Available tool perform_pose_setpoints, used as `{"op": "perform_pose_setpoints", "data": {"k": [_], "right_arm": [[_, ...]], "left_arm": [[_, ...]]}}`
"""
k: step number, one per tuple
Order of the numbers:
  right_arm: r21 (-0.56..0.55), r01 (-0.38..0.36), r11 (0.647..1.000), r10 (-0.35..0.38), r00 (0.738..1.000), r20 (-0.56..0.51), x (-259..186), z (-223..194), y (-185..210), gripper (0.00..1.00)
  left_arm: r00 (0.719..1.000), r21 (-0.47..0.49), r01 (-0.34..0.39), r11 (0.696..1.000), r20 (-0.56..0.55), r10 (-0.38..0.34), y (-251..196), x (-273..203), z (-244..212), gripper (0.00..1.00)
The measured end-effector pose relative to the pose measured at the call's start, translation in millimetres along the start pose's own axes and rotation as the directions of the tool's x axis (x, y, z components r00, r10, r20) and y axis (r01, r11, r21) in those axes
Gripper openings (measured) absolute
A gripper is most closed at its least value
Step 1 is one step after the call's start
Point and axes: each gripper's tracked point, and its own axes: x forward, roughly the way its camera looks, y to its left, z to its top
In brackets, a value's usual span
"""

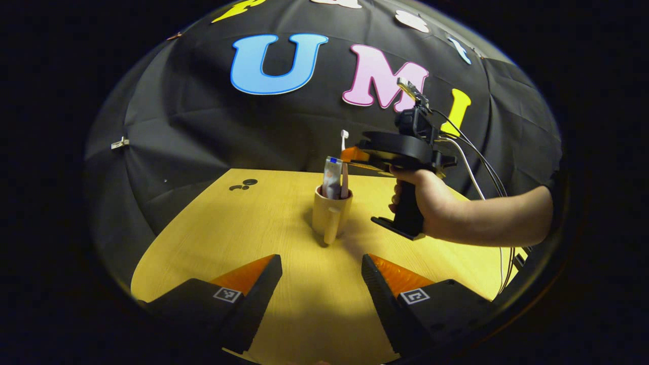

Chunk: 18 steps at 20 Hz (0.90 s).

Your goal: Put the toothbrush and toothpaste on the desktop into the cup, then pick up the cup and place it on the coaster on the desktop.

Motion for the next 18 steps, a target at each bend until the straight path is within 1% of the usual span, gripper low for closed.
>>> {"op": "perform_pose_setpoints", "data": {"k": [2,4,5,8,9,11,12,13,14,16,18], "right_arm": [[-0.026,0.05,0.998,-0.049,0.998,0.026,-1.9,-4.0,-9.4,0.08],[-0.037,0.065,0.997,-0.063,0.997,0.05,-9.7,-3.8,-8.6,0.09],[-0.04,0.063,0.997,-0.06,0.997,0.056,-11.6,-5.2,-6.8,0.18],[-0.056,0.047,0.997,-0.044,0.998,0.049,-22.2,-6.9,-2.5,0.19],[-0.056,0.046,0.997,-0.043,0.998,0.045,-25.4,-7.5,-5.0,0.25],[-0.048,0.052,0.997,-0.051,0.998,0.04,-36.6,-5.3,-13.0,0.24],[-0.041,0.063,0.997,-0.061,0.998,0.034,-43.0,-5.2,-19.5,0.1],[-0.033,0.077,0.997,-0.076,0.997,0.03,-51.1,-3.8,-27.2,0.27],[-0.023,0.091,0.996,-0.09,0.996,0.028,-61.3,-2.2,-37.2,0.27],[-0.005,0.128,0.992,-0.128,0.992,0.005,-82.4,-2.6,-60.4,0.31],[-0.007,0.159,0.987,-0.159,0.987,-0.021,-106.2,-3.8,-84.1,0.42]], "left_arm": [[1.0,-0.013,-0.024,1.0,0.006,0.024,7.1,4.0,4.5,0.98],[0.999,-0.039,-0.044,0.998,0.021,0.045,12.3,6.6,12.1,0.98],[0.998,-0.054,-0.048,0.997,0.027,0.05,12.7,9.0,16.0,0.98],[0.999,-0.063,-0.047,0.997,0.024,0.049,9.6,12.1,16.7,0.98],[0.999,-0.057,-0.044,0.997,0.022,0.045,7.5,12.9,16.4,0.98],[0.999,-0.039,-0.034,0.999,0.017,0.034,0.3,13.3,16.2,0.98],[0.999,-0.026,-0.032,0.999,0.016,0.033,-2.3,13.4,15.4,0.98],[0.999,-0.017,-0.03,0.999,0.017,0.03,-4.5,13.1,17.1,0.98],[1.0,-0.015,-0.024,1.0,0.018,0.024,-8.1,13.7,19.2,0.98],[1.0,-0.022,-0.017,1.0,0.014,0.017,-11.2,16.2,24.7,0.98],[1.0,-0.026,-0.005,1.0,-0.003,0.005,-13.7,22.0,30.6,0.98]]}}
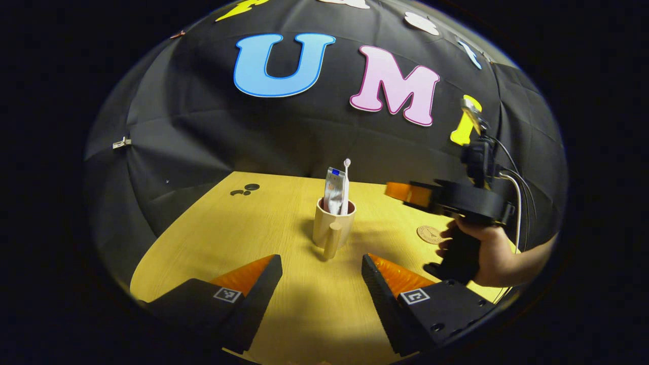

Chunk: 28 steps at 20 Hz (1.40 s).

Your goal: Put the toothbrush and toothpaste on the desktop into the cup, then pick up the cup and place it on the coaster on the desktop.

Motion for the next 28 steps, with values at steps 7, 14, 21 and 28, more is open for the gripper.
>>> {"op": "perform_pose_setpoints", "data": {"k": [7,14,21,28], "right_arm": [[-0.042,0.149,0.988,-0.15,0.988,-0.022,-60.8,22.0,-107.4,0.97],[0.005,0.252,0.968,-0.251,0.966,-0.064,-108.5,24.3,-185.4,0.98],[0.007,0.307,0.952,-0.302,0.941,-0.149,-151.3,-10.9,-243.0,0.98],[0.057,0.32,0.946,-0.3,0.927,-0.223,-169.5,-36.3,-276.0,0.98]], "left_arm": [[0.987,0.032,0.035,0.999,-0.157,-0.029,2.0,36.3,17.4,0.98],[0.934,-0.004,0.055,0.998,-0.354,-0.053,-7.0,79.5,18.7,0.97],[0.857,0.013,0.038,0.999,-0.514,-0.026,-5.1,117.2,-0.3,0.97],[0.789,-0.006,-0.026,1.0,-0.614,0.017,-9.5,144.4,-26.6,0.88]]}}
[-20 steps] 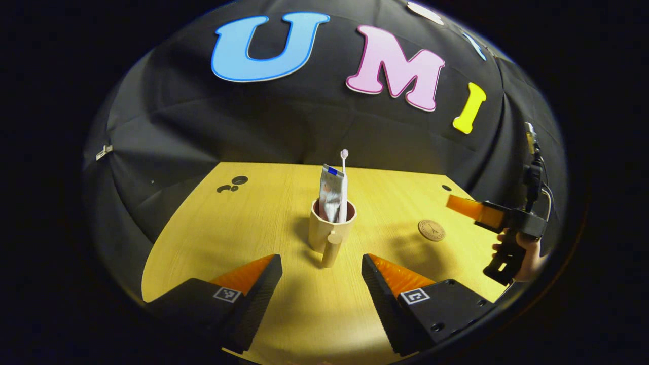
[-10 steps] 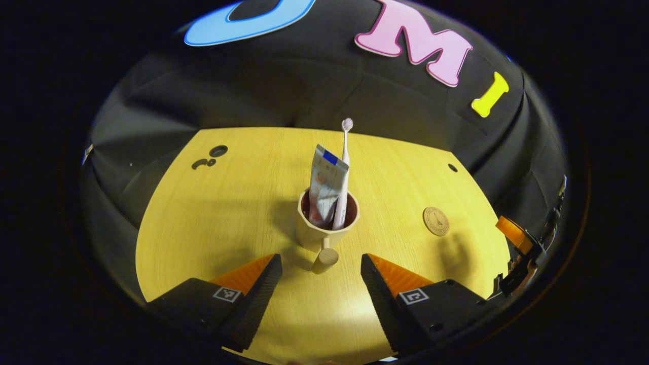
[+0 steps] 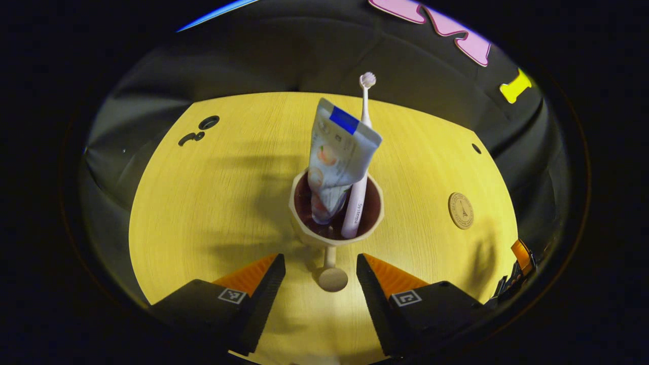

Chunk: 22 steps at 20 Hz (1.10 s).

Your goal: Put the toothbrush and toothpaste on the desktop into the cup, then pick up the cup and place it on the coaster on the desktop.

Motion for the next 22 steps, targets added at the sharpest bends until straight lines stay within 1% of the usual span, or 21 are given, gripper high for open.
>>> {"op": "perform_pose_setpoints", "data": {"k": [2,3,4,5,6,7,8,10,12,13,14,15,16,17,18,19,20,21,22], "right_arm": [[0.002,0.0,1.0,0.0,1.0,-0.009,0.8,0.9,-10.5,0.98],[0.003,0.0,1.0,0.0,1.0,-0.012,1.7,2.3,-16.4,0.98],[0.003,0.002,1.0,-0.002,1.0,-0.017,1.0,1.7,-21.8,0.98],[0.003,0.003,1.0,-0.003,1.0,-0.023,2.5,2.0,-27.2,0.98],[0.004,0.006,1.0,-0.006,1.0,-0.028,2.7,1.8,-32.8,0.98],[0.007,0.008,1.0,-0.008,0.999,-0.033,2.7,1.5,-37.3,0.98],[0.01,0.007,1.0,-0.006,0.999,-0.038,2.8,1.7,-40.2,0.98],[0.01,0.002,1.0,-0.002,0.999,-0.045,5.4,1.8,-44.0,0.98],[-0.001,-0.009,1.0,0.009,0.999,-0.047,4.7,2.5,-44.9,0.98],[-0.008,-0.016,1.0,0.015,0.999,-0.047,5.0,2.6,-44.4,0.98],[-0.016,-0.022,1.0,0.021,0.999,-0.049,4.2,1.5,-44.4,0.98],[-0.021,-0.026,0.999,0.025,0.998,-0.051,2.9,0.5,-44.6,0.98],[-0.023,-0.029,0.999,0.028,0.998,-0.054,3.0,-0.9,-44.7,0.98],[-0.025,-0.032,0.999,0.03,0.998,-0.059,2.2,-3.6,-44.6,0.98],[-0.025,-0.034,0.999,0.032,0.998,-0.063,1.3,-5.3,-45.3,0.98],[-0.026,-0.035,0.999,0.034,0.997,-0.066,0.8,-6.5,-45.4,0.98],[-0.028,-0.037,0.999,0.035,0.997,-0.069,-0.4,-8.4,-46.0,0.98],[-0.031,-0.037,0.999,0.035,0.997,-0.072,-1.2,-9.6,-46.5,0.98],[-0.034,-0.037,0.999,0.035,0.997,-0.072,-1.9,-10.3,-47.3,0.98]], "left_arm": [[1.0,0.0,-0.023,1.0,-0.013,0.023,0.4,5.8,1.6,0.84],[0.999,0.0,-0.032,0.999,-0.021,0.032,-0.3,9.6,3.4,0.87],[0.999,-0.001,-0.037,0.999,-0.033,0.037,-2.0,12.3,2.6,0.77],[0.998,-0.001,-0.044,0.999,-0.048,0.044,-2.8,14.9,1.6,0.77],[0.997,0.004,-0.054,0.999,-0.059,0.054,-2.6,16.7,0.3,0.66],[0.996,0.007,-0.062,0.998,-0.066,0.062,-2.8,17.8,-0.4,0.53],[0.996,0.004,-0.061,0.998,-0.069,0.062,-5.1,20.4,-1.0,0.58],[0.994,0.004,-0.079,0.997,-0.07,0.079,-6.5,21.0,-2.0,0.44],[0.994,-0.003,-0.088,0.996,-0.067,0.088,-7.4,21.3,-2.8,0.38],[0.994,-0.004,-0.09,0.996,-0.062,0.089,-9.9,21.8,-2.4,0.33],[0.994,-0.001,-0.088,0.996,-0.06,0.088,-9.7,21.0,-3.0,0.36],[0.995,0.001,-0.086,0.996,-0.057,0.086,-9.3,21.0,-2.4,0.31],[0.995,-0.003,-0.086,0.996,-0.049,0.086,-8.1,21.6,-1.8,0.31],[0.995,-0.002,-0.087,0.996,-0.04,0.087,-8.9,22.1,-1.3,0.35],[0.996,0.001,-0.089,0.996,-0.028,0.088,-8.8,22.3,-1.2,0.34],[0.995,0.002,-0.092,0.996,-0.023,0.092,-8.7,22.9,-1.7,0.28],[0.995,0.006,-0.093,0.996,-0.018,0.093,-9.3,23.8,-1.7,0.28],[0.996,0.017,-0.091,0.996,-0.02,0.092,-10.5,23.8,-2.4,0.33],[0.996,0.03,-0.09,0.995,-0.02,0.091,-7.9,22.6,-2.4,0.31]]}}
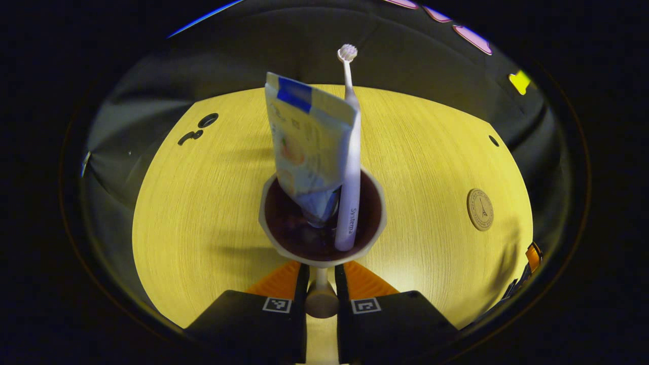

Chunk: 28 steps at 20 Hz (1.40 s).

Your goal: Put the toothbrush and toothpaste on the desktop into the cup, then pick up the cup and place it on the coaster on the desktop.

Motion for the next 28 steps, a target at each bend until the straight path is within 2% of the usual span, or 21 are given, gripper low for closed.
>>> {"op": "perform_pose_setpoints", "data": {"k": [2,3,6,7,8,9,12,15,16,17,18,19,20,21,22,23,24,28], "right_arm": [[-0.003,0.002,1.0,-0.002,1.0,0.002,-0.8,-0.5,-2.1,0.98],[0.002,0.004,1.0,-0.004,1.0,0.001,-2.7,-1.3,-4.1,0.98],[0.029,0.014,1.0,-0.014,1.0,0.006,-8.3,1.1,-11.8,0.98],[0.034,0.016,0.999,-0.016,1.0,0.01,-11.1,2.2,-14.9,0.98],[0.038,0.019,0.999,-0.019,1.0,0.013,-12.4,2.9,-17.5,0.98],[0.044,0.021,0.999,-0.022,1.0,0.008,-13.7,1.1,-19.6,0.98],[0.066,0.021,0.998,-0.02,1.0,-0.008,-20.6,-4.5,-21.9,0.98],[0.073,0.017,0.997,-0.016,1.0,-0.008,-24.6,-8.3,-22.9,0.98],[0.076,0.017,0.997,-0.016,1.0,-0.014,-22.9,-10.0,-22.2,0.98],[0.076,0.023,0.997,-0.021,0.999,-0.025,-21.6,-13.1,-24.4,0.98],[0.075,0.033,0.997,-0.031,0.999,-0.035,-22.1,-15.8,-27.7,0.98],[0.081,0.033,0.996,-0.031,0.999,-0.036,-23.3,-15.4,-28.8,0.99],[0.089,0.033,0.995,-0.03,0.999,-0.034,-23.5,-14.8,-29.8,0.98],[0.097,0.035,0.995,-0.032,0.999,-0.034,-22.9,-15.5,-31.7,0.98],[0.102,0.038,0.994,-0.034,0.999,-0.035,-22.1,-15.3,-33.6,0.98],[0.106,0.04,0.994,-0.036,0.999,-0.039,-22.6,-16.4,-35.5,0.98],[0.11,0.042,0.993,-0.037,0.998,-0.045,-21.2,-17.7,-37.9,0.98],[0.127,0.05,0.991,-0.041,0.997,-0.069,-18.6,-24.3,-41.9,0.98]], "left_arm": [[1.0,0.029,0.011,1.0,0.012,-0.012,-2.6,0.5,2.0,0.24],[0.999,0.035,0.023,0.999,0.025,-0.024,-3.6,-0.3,3.8,0.28],[0.997,0.052,0.066,0.996,0.039,-0.068,-2.4,4.4,4.4,0.28],[0.996,0.068,0.079,0.995,0.043,-0.082,-2.9,5.5,5.7,0.33],[0.995,0.089,0.092,0.992,0.041,-0.096,-1.2,4.1,5.2,0.28],[0.992,0.106,0.113,0.988,0.042,-0.118,-1.0,5.3,5.0,0.28],[0.981,0.157,0.186,0.97,0.028,-0.192,-0.9,7.6,2.6,0.28],[0.975,0.231,0.215,0.949,0.004,-0.222,6.5,5.8,1.6,0.28],[0.973,0.25,0.227,0.941,-0.007,-0.233,8.4,4.0,2.2,0.33],[0.97,0.266,0.237,0.934,-0.015,-0.242,10.5,2.5,2.6,0.33],[0.968,0.284,0.245,0.927,-0.022,-0.249,11.2,0.9,3.5,0.28],[0.967,0.303,0.251,0.919,-0.028,-0.255,13.0,1.3,3.6,0.28],[0.965,0.319,0.257,0.912,-0.035,-0.26,14.9,1.5,3.5,0.33],[0.964,0.333,0.262,0.906,-0.042,-0.263,16.9,0.9,3.8,0.33],[0.963,0.346,0.264,0.9,-0.048,-0.265,18.2,0.5,3.7,0.28],[0.963,0.356,0.268,0.895,-0.056,-0.265,20.0,-0.2,3.5,0.33],[0.963,0.368,0.267,0.89,-0.062,-0.263,21.5,-1.9,4.2,0.28],[0.969,0.416,0.243,0.876,-0.063,-0.239,35.0,-3.3,11.6,0.28]]}}
